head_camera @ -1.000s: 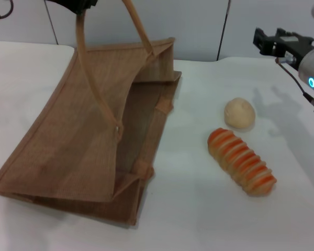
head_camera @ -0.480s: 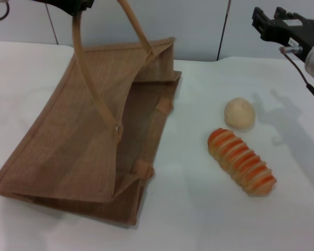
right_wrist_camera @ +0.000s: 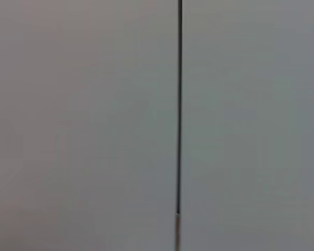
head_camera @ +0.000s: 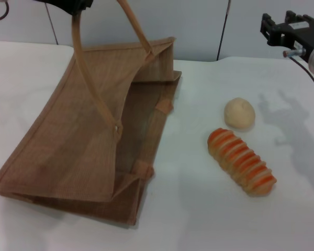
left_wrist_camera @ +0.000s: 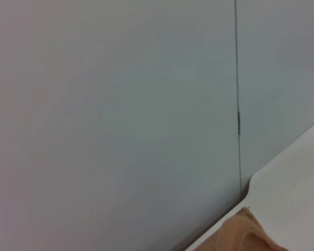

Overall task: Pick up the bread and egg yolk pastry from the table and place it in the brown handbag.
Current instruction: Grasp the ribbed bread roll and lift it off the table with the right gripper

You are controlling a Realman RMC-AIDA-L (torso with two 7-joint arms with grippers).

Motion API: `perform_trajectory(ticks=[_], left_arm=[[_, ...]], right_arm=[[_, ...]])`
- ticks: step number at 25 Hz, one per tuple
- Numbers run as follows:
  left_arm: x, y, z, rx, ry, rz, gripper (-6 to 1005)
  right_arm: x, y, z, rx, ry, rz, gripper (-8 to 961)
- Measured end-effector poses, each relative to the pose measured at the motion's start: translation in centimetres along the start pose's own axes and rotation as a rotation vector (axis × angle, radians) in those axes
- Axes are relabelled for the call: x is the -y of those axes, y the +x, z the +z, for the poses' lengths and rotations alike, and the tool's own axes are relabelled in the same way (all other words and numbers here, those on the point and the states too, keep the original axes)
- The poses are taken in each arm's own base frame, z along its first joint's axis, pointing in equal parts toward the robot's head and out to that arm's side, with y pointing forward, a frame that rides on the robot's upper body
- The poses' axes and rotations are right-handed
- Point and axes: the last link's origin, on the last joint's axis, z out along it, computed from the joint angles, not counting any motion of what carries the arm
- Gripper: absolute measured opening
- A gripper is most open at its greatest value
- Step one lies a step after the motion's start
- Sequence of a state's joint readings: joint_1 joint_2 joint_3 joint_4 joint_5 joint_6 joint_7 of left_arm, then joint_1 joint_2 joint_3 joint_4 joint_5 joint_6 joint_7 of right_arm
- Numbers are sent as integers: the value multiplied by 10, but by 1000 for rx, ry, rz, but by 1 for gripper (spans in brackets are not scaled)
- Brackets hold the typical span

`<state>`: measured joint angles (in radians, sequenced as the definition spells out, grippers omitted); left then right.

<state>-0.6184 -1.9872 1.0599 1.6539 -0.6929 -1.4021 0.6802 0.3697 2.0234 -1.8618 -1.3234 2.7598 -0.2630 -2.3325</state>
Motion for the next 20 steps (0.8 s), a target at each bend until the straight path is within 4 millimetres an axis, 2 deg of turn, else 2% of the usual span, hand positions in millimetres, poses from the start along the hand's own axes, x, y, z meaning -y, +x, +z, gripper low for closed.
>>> perform_trajectory(ticks=[7,16,20], left_arm=[[0,2,0,-4,0,1,118],[2,0,-2,3,12,-9,116],[2,0,-2,3,12,-8,116]], right_arm=[[-1,-6,1,-59,70,5,498],[-2,-8,-7,79,-62,94,498],[3,-7,-9,167,-150,170,496]])
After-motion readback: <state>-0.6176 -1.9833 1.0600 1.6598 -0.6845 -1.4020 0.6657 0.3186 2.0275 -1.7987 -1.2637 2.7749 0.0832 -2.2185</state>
